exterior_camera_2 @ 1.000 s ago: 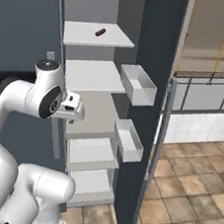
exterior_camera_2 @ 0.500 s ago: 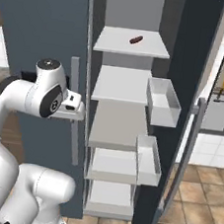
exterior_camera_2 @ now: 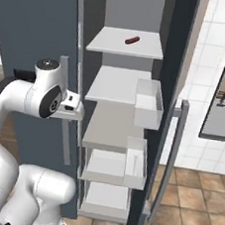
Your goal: Retrieve the sausage and cheese from the fridge and place them on the cutting board on the counter.
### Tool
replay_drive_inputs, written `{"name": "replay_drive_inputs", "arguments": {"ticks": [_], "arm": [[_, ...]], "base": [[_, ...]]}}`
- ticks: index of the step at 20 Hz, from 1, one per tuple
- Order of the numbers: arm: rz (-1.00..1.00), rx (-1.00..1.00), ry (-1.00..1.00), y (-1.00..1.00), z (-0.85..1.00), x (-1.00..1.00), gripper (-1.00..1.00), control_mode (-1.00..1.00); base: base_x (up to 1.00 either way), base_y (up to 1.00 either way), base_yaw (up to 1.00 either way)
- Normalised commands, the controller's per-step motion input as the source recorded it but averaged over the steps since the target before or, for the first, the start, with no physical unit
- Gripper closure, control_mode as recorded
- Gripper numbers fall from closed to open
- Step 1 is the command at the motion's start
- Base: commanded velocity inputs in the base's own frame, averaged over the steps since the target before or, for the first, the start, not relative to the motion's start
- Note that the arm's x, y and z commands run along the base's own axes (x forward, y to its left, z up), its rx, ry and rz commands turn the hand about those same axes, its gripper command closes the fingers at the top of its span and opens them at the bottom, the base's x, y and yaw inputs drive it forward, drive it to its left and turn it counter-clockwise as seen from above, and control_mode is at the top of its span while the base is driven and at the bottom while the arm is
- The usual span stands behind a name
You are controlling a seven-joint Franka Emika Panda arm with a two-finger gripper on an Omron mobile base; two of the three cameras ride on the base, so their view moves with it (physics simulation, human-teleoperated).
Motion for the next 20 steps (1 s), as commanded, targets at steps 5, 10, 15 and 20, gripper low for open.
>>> {"name": "replay_drive_inputs", "arguments": {"ticks": [5, 10, 15, 20], "arm": [[0.00, 0.00, 0.00, 0.00, 0.00, 0.00, -1.00, 1.00], [0.00, 0.00, 0.00, 0.00, 0.00, 0.00, -1.00, 1.00], [0.00, 0.00, 0.00, 0.00, 0.00, 0.00, -1.00, 1.00], [0.00, 0.00, 0.00, 0.00, 0.00, 0.00, -1.00, 1.00]], "base": [[0.25, -0.23, 0.06], [0.31, -0.49, 0.02], [0.51, -0.13, 0.00], [0.65, -0.01, 0.00]]}}
